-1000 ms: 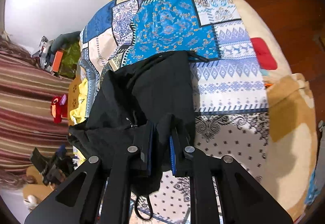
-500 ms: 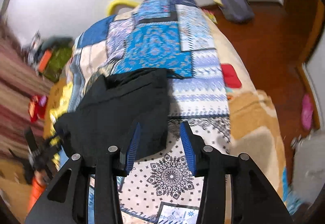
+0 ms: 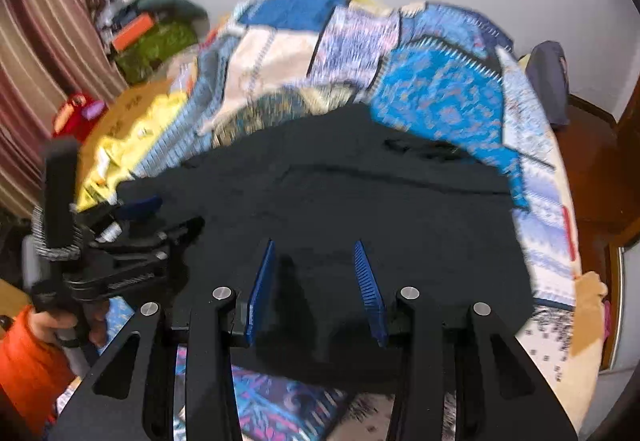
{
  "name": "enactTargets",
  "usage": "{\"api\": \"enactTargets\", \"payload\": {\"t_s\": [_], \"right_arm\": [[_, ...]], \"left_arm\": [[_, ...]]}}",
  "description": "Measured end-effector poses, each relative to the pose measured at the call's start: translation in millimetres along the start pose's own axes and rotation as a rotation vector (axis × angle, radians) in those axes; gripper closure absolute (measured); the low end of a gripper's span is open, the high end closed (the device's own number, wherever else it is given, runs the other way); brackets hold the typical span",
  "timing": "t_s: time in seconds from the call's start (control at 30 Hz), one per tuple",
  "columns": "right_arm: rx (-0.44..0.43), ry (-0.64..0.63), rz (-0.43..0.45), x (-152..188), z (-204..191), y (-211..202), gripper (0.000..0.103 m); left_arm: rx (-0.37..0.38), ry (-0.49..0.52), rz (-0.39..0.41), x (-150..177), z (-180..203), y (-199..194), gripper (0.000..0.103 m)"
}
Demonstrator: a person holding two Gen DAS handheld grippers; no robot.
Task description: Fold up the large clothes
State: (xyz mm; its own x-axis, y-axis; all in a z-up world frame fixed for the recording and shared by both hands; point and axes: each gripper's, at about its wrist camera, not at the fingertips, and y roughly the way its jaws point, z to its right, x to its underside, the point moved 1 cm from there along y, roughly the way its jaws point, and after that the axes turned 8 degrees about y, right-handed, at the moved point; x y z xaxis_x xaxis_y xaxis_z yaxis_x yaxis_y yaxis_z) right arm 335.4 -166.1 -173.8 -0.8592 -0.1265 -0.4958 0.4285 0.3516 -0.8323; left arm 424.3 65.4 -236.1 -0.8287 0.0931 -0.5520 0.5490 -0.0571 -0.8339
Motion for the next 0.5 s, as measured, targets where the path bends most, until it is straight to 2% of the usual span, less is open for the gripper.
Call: {"api": "enactTargets", "payload": {"t_s": [0.07,0.13,0.3,0.5], "right_arm": [[0.039,-0.017,-0.032,6.5,0.2,22.6,0.065],[0.053,-0.039,-0.016,12.7,2.7,28.9,0.065],[0.090,-0.076,0.024,19.0,-2.5,26.7,0.065],[0.109,-0.036,0.021,18.4,-7.7,19.2,0.064]], "left_arm": [[0.002,-0.005,0.003,0.6,-0.6,5.9,0.025],[0.001,-0.008,0.007,3.1,-0.7,12.9,0.025],[0.027,-0.048,0.031,6.0,-5.3,18.7,0.023],[0.018,-0.045,0.050,10.9,-5.3,1.9,0.024]]}}
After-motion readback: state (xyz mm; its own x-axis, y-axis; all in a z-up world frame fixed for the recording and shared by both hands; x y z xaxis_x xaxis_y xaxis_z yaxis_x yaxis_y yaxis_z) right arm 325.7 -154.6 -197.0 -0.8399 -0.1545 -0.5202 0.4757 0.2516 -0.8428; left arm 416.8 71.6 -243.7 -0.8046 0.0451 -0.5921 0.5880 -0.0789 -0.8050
